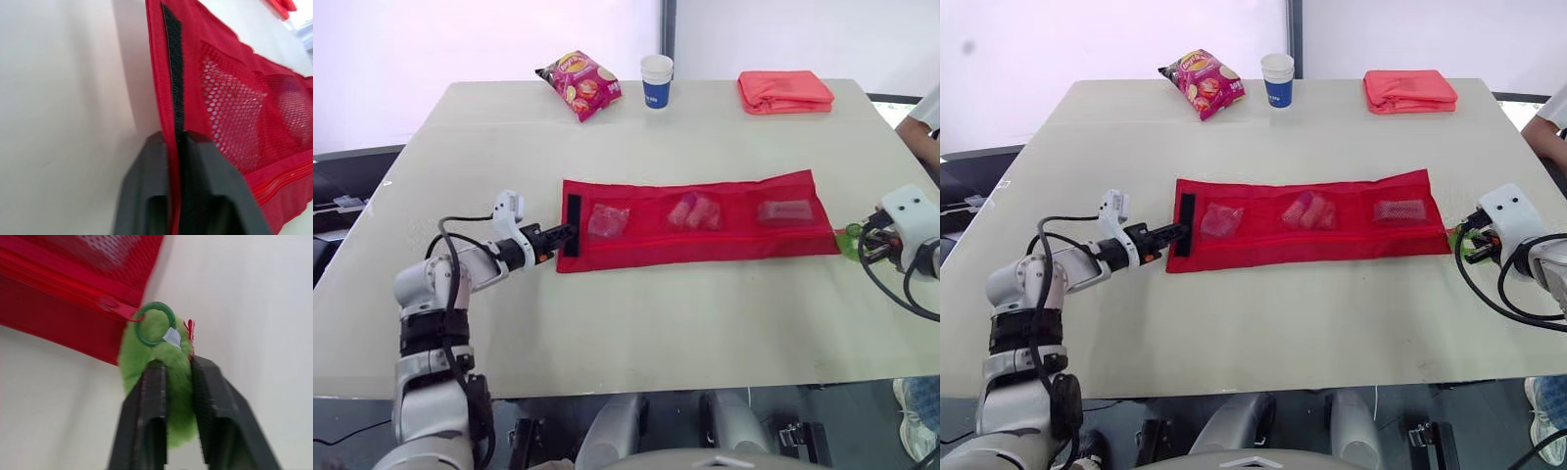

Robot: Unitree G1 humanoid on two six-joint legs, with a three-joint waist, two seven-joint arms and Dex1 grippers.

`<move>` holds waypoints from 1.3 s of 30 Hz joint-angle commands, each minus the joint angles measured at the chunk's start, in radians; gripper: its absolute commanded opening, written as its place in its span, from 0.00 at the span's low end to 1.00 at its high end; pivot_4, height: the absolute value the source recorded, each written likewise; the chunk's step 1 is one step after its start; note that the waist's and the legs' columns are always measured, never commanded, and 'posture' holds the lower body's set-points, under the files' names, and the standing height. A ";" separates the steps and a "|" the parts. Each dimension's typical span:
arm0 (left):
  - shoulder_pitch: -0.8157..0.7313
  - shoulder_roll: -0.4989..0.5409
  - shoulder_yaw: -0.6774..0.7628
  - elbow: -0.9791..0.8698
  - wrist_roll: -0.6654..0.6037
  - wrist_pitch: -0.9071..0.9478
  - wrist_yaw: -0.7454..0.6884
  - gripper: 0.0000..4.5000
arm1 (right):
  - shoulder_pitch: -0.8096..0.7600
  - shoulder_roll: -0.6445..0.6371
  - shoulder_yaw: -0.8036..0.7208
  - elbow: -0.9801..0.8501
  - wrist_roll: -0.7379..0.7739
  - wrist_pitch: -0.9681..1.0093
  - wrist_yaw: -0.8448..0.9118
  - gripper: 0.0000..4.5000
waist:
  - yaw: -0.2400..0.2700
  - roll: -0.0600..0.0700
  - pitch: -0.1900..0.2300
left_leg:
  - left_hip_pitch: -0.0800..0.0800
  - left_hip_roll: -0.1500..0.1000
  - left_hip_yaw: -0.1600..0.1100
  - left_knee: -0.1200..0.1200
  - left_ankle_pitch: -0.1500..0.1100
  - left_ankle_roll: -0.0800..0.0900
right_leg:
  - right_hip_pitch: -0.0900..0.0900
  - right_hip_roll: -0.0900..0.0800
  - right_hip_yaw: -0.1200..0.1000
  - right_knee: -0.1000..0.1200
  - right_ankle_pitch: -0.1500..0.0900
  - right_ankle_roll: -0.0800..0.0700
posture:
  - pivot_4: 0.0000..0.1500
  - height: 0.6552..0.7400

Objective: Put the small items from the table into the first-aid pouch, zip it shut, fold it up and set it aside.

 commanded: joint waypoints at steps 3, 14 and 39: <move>-0.005 0.058 0.147 -0.131 -0.051 -0.032 0.021 0.66 | 0.063 -0.070 -0.236 -0.110 0.022 0.074 0.052 0.68 | 0.006 0.001 0.000 | 0.000 0.000 0.000 0.001 0.000 0.000 | 0.000 0.000 0.000 0.000 0.000 0.000 | 1.00 1.00; -0.015 0.067 -0.150 -0.574 -0.110 -0.163 -0.258 0.99 | -0.031 0.402 -0.552 -0.303 0.394 0.526 -0.008 1.00 | 0.011 0.000 0.000 | 0.001 -0.001 0.000 0.000 0.000 0.000 | 0.003 -0.001 0.000 -0.001 0.000 0.000 | 1.00 1.00; 0.014 0.029 -0.314 -0.722 -0.131 -0.278 -0.375 0.99 | -0.336 1.259 -0.961 -0.143 0.281 0.409 -0.576 1.00 | -0.021 0.013 -0.002 | 0.004 0.002 0.002 -0.001 0.000 0.000 | 0.002 0.008 0.002 0.001 0.001 -0.001 | 1.00 1.00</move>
